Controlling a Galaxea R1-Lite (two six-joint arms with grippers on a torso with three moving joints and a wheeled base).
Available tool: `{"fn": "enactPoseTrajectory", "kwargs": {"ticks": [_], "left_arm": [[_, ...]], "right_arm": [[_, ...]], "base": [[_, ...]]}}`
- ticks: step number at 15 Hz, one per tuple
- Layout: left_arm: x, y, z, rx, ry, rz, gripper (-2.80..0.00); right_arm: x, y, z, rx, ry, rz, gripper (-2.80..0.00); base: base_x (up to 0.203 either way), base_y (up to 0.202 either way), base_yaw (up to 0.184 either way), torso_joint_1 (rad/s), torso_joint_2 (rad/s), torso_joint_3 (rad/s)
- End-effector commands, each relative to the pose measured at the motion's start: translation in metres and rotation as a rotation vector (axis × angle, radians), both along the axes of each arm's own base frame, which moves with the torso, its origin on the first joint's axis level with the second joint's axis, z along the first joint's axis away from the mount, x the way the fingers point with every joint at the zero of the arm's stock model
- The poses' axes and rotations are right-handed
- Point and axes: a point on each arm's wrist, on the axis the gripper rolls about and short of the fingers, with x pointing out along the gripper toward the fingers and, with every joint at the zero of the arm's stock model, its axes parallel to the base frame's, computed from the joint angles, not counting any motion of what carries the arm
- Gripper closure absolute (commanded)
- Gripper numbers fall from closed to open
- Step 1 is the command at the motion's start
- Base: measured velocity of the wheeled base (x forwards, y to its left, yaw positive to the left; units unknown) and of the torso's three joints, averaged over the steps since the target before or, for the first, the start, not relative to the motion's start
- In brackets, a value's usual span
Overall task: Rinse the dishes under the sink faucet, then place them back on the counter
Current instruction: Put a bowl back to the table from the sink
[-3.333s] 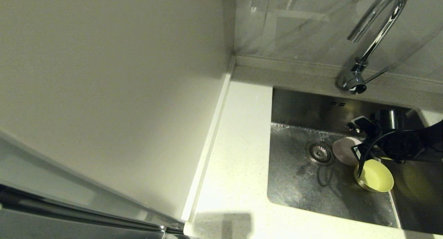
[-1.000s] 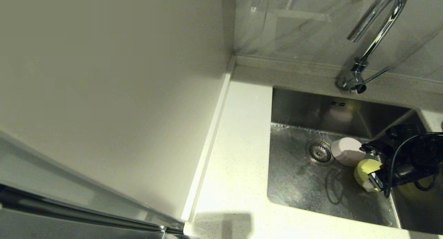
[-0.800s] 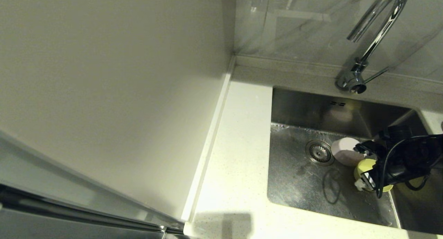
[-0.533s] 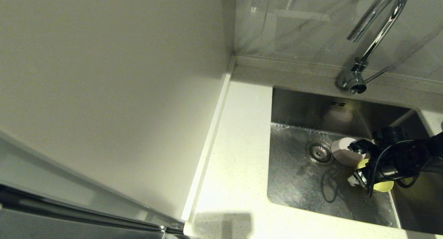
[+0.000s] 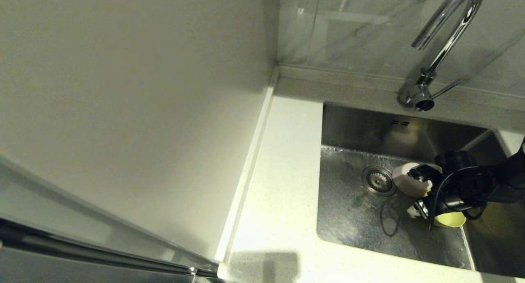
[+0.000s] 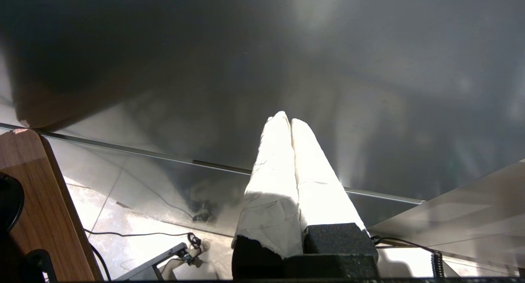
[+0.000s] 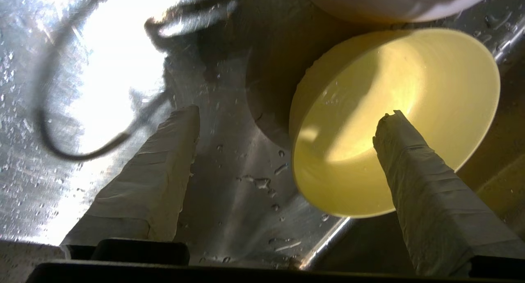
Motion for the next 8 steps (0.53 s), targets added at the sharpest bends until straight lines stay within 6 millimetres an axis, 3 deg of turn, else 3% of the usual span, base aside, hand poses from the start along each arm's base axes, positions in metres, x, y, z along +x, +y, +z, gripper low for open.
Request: {"fn": "enactPoseTrajectory", "kwargs": {"ticks": [1, 8], "left_arm": [[0.000, 0.000, -0.001, -0.001, 0.003, 0.000, 0.00], [0.000, 0.000, -0.001, -0.001, 0.003, 0.000, 0.00]], "right_arm": [[0.005, -0.001, -0.008, -0.002, 0.006, 0.000, -2.80], [0.017, -0.004, -0.015, -0.002, -0.021, -0.016, -2.80]], "base": [[0.000, 0.000, 0.000, 0.000, 0.00, 0.000], [0.000, 0.000, 0.000, 0.000, 0.00, 0.000]]}}
